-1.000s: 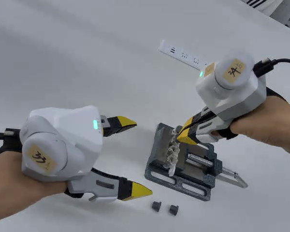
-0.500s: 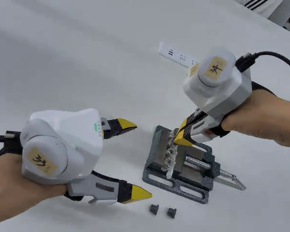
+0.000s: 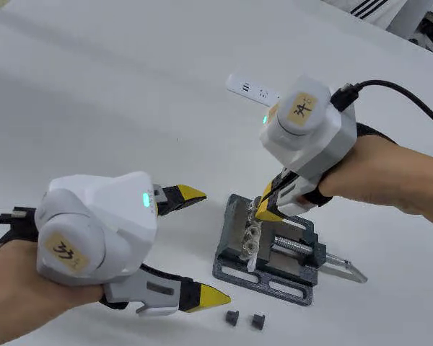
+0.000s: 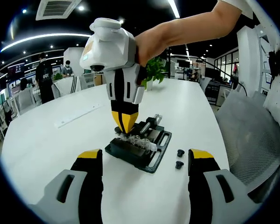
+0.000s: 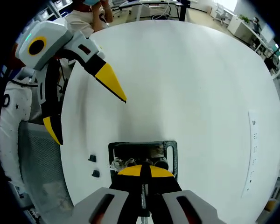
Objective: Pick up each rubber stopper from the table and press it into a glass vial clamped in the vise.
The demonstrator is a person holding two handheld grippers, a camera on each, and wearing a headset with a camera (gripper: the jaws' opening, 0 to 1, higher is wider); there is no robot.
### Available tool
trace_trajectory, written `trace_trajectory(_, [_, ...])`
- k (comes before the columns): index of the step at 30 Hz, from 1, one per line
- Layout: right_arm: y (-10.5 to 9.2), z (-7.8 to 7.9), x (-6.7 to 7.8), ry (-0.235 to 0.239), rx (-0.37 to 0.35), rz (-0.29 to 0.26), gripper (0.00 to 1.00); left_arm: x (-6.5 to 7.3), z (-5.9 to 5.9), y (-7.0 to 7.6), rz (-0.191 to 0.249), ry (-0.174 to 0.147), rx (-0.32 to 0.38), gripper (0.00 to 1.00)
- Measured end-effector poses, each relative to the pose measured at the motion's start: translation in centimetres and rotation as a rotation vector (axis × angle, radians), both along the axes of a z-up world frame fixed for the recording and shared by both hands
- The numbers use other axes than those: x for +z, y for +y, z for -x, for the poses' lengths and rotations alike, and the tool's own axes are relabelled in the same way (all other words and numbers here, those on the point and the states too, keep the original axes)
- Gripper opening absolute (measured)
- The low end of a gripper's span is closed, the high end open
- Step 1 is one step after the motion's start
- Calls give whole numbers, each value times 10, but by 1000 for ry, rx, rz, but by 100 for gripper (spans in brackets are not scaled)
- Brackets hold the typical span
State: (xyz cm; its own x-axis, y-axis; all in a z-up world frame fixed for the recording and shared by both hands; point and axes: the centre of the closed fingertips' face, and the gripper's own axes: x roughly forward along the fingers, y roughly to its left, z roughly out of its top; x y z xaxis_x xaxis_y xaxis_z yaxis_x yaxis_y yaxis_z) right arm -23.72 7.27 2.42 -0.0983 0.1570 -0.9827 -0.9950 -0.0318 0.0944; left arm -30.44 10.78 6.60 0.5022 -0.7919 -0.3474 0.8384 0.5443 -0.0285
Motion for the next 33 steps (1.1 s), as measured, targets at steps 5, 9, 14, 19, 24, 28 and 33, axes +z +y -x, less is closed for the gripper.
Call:
trace_trajectory(5, [-2,2,1,-36,27,-23,0,2,3,5,-12,-1,8,74])
trace_trajectory(9, [-2,0,0,-36,2,-49,0,3,5,10,-22,-1,16,73])
trace_trajectory(14, [-1,-1,0,-38,-13,-68,0,7,6,13,-28,-5,24,73])
trace_trajectory(19, [-1,-1,0,-54,-16,-80,0,8,7,14,-31,-5,30,73])
trace_trajectory(24, [-1,-4,1,-78,-18,-92,2,9,8,15,-33,-7,32,73])
trace_trajectory(28, [-1,-4,3,-65,-35,-109,6,9,8,17,-37,-9,33,73])
trace_trajectory(33, [-4,0,11,-67,-77,-153,6,10,9,17,-43,-10,31,73])
